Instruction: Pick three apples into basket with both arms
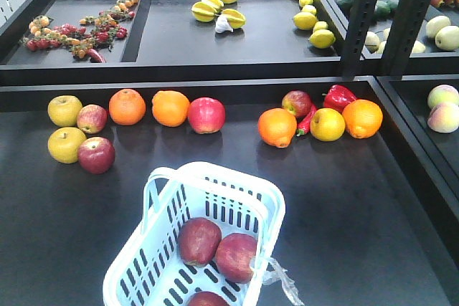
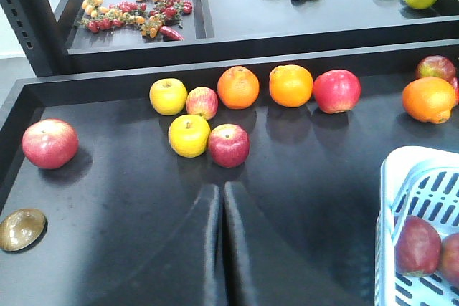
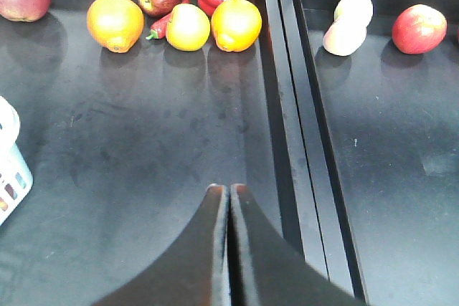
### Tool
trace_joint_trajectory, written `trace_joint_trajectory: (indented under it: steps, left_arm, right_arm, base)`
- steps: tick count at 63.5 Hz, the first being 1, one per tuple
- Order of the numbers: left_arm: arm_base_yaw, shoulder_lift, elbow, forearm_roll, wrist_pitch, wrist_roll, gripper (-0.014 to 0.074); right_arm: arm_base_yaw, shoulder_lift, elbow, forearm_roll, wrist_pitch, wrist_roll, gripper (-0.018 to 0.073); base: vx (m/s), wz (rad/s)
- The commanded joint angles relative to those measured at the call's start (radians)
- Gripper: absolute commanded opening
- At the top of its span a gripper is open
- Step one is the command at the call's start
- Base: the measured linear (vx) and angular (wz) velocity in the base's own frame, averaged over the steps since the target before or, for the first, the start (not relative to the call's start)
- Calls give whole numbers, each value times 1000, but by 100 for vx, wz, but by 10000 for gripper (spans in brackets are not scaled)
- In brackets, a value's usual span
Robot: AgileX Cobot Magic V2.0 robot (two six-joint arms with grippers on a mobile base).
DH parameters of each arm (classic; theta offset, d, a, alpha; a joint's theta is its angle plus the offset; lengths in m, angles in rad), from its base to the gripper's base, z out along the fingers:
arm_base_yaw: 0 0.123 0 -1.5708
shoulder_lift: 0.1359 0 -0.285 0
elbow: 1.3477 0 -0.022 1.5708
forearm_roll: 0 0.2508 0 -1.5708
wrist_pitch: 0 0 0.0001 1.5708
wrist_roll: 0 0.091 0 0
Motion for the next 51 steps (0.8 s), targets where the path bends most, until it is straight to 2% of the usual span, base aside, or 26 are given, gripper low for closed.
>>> trace_joint_trajectory:
  steps: [1,9,16,22,35,45,51]
  left_arm:
    - [-5,7,-23,31,-58,-5,-8]
    - [-3,5,-23,43,-58,0,-8]
    - [42,5,-14,41,-101,0,-8]
    - [106,-11,26,30,-183,0,-8]
    - [229,-118,219,-30,-441,3,-8]
    - [336,-219,383,-122,-579,33,-8]
    - [406,-285,472,-221,-633,134,-8]
  right_arm:
    - [-8,2,-26,-23,-65,-1,-9]
    - [-8,2,-26,-23,-65,-1,-9]
    - [-8,2,-26,-23,-65,-1,-9]
    - [-8,2,-26,-23,-65,-1,-9]
    - [-8,2,-26,-23,-63,-1,-9]
    - [-8,2,-26,-23,-63,-1,-9]
    - [-8,2,-26,-23,-63,-1,-9]
  base:
    - [0,0]
    - [0,0]
    - [0,0]
    - [0,0]
    - [0,0]
    - [0,0]
    - [0,0]
